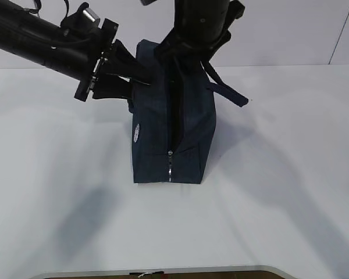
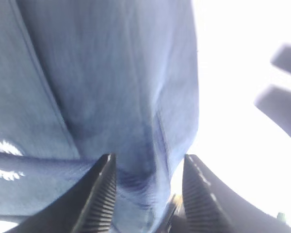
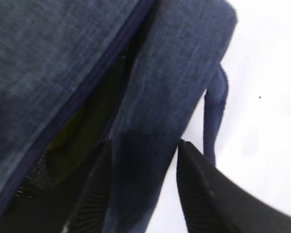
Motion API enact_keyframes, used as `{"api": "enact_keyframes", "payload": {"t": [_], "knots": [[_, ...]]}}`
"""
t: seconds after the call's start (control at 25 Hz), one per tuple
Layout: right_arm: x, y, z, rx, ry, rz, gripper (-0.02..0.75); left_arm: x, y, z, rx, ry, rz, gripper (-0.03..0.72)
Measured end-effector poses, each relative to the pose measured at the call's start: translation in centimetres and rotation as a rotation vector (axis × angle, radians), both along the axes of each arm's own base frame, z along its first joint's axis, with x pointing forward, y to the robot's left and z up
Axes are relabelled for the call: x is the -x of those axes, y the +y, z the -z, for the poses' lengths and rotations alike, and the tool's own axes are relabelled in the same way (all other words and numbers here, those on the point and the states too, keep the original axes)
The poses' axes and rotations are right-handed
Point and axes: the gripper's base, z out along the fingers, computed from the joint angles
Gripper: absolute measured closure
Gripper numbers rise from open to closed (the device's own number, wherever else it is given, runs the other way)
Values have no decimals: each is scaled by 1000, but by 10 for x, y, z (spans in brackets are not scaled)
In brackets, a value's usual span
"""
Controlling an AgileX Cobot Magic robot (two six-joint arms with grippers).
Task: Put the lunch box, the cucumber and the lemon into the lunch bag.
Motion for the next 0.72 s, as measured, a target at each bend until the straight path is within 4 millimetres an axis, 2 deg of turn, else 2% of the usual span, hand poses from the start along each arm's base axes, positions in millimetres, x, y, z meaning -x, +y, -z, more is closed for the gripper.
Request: {"api": "enact_keyframes", "payload": {"t": [0.24,0.44,0.6,0.72], "knots": [[19,-10,-43,-84,-62,-5,377,-6,20,-6,36,12,-34,364],[43,-16,-81,-214,-83,-27,376,-8,32,-16,34,-17,-58,365],[67,-24,-111,-322,-93,-51,375,3,40,-31,-65,-76,-27,372],[87,-33,-122,-358,-83,-70,374,16,49,-43,-204,-112,5,374]]}}
